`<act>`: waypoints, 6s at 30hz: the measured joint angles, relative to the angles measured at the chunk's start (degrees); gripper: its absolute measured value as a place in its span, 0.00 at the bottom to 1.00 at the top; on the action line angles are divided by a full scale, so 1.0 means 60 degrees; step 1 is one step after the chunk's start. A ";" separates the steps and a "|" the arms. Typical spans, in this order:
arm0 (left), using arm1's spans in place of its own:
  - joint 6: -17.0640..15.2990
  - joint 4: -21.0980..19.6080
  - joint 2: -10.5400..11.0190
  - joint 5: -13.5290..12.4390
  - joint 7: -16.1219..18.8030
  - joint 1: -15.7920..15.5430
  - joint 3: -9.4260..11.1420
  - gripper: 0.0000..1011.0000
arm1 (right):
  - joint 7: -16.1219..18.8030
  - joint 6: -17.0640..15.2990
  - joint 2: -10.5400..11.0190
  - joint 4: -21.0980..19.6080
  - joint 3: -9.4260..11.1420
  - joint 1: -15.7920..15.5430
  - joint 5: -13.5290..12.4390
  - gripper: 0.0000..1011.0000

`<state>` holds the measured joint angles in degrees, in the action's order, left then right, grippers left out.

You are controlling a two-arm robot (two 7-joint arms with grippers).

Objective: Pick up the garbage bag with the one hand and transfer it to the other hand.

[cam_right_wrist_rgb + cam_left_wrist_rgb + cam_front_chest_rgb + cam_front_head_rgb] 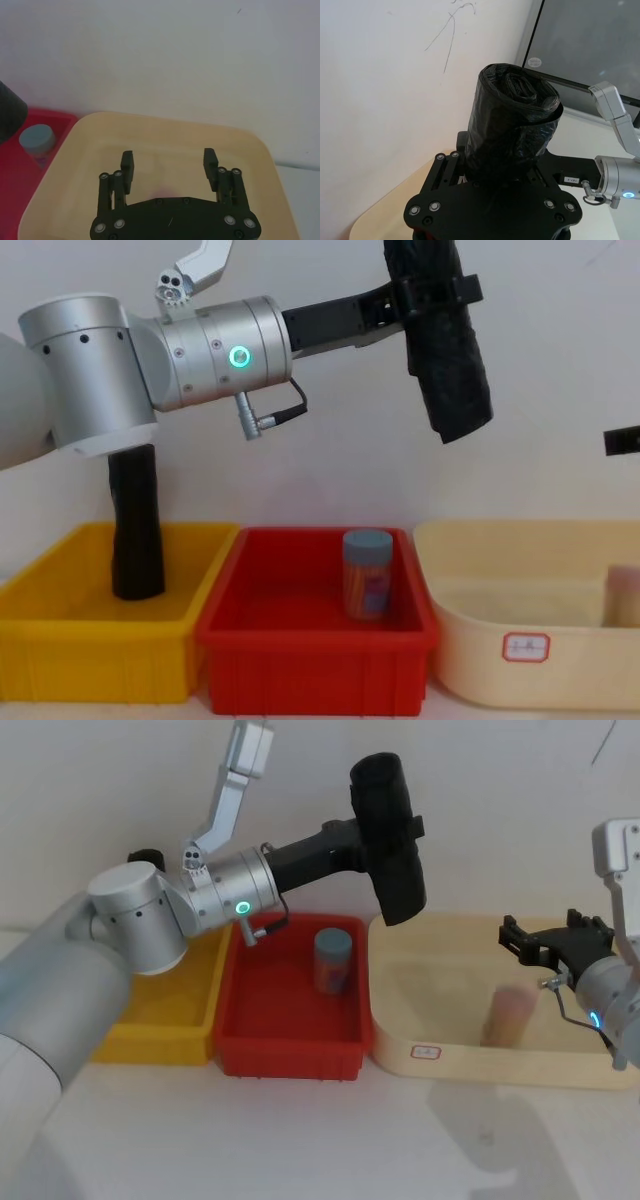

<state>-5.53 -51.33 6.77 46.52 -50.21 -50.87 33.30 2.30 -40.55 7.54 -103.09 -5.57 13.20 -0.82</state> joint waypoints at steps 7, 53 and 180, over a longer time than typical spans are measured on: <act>0.0009 0.0099 -0.0050 0.0000 -0.0008 -0.0058 0.0050 0.41 | -0.0022 0.0043 0.0005 0.0056 0.0000 -0.0005 0.0045 0.99; 0.0307 0.0784 -0.0565 -0.0152 -0.0210 -0.0496 0.0460 0.41 | 0.2054 0.0182 0.0791 -0.1897 -0.0631 -0.0736 -0.0665 0.99; 0.0317 0.0837 -0.0605 -0.0159 -0.0230 -0.0522 0.0478 0.99 | 0.1992 0.1112 -0.0167 0.1717 -0.1228 0.1826 0.0553 0.57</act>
<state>-3.63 -46.31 3.14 45.56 -51.59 -54.00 36.16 14.25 -33.88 6.54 -92.79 -12.94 24.15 2.50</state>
